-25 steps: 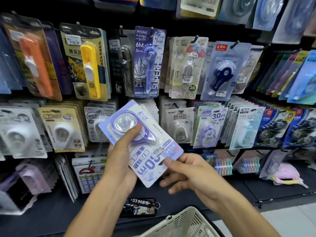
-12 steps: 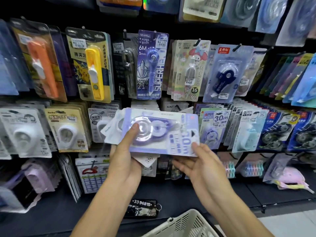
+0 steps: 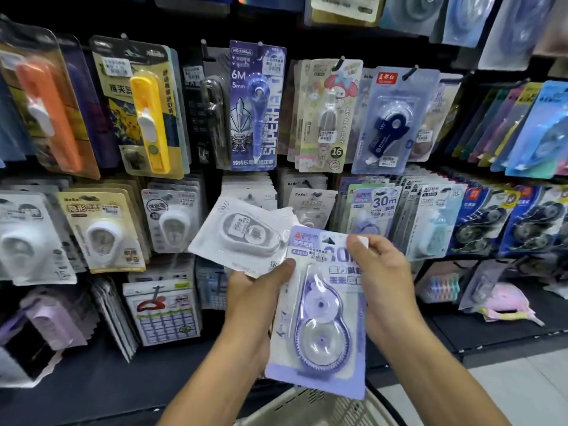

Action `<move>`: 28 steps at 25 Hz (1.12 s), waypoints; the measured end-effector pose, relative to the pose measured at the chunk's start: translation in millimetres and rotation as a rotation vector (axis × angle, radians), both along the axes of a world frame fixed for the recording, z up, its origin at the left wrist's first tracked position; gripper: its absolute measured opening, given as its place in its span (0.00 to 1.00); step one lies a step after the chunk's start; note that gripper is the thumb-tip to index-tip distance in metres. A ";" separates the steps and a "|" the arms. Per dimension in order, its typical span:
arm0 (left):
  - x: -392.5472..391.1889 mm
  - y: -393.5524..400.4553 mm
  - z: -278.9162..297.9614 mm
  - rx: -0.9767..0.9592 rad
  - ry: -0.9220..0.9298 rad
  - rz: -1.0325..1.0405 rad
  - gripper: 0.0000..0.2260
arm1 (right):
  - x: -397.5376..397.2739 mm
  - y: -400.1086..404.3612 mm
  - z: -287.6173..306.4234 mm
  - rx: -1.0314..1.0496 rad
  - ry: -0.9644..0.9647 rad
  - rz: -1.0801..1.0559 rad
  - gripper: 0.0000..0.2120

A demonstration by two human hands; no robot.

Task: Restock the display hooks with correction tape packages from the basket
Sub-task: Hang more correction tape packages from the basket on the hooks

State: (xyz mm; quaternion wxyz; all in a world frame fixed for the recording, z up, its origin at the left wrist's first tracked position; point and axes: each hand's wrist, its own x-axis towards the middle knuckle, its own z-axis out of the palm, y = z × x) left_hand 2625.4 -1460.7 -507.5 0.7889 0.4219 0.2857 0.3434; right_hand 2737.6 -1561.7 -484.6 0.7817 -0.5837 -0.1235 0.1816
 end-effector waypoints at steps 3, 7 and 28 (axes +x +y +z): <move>3.2 0.9 -3.8 0.094 0.038 -0.011 0.09 | 13.3 -4.1 3.1 -0.021 -0.069 0.013 0.07; 6.0 6.7 -1.0 0.115 0.034 0.033 0.08 | 15.2 -11.6 -15.6 -0.097 -0.043 0.436 0.20; 12.5 35.8 13.2 0.531 0.395 -0.197 0.14 | 147.2 -57.5 -23.1 -0.194 -0.253 -0.173 0.09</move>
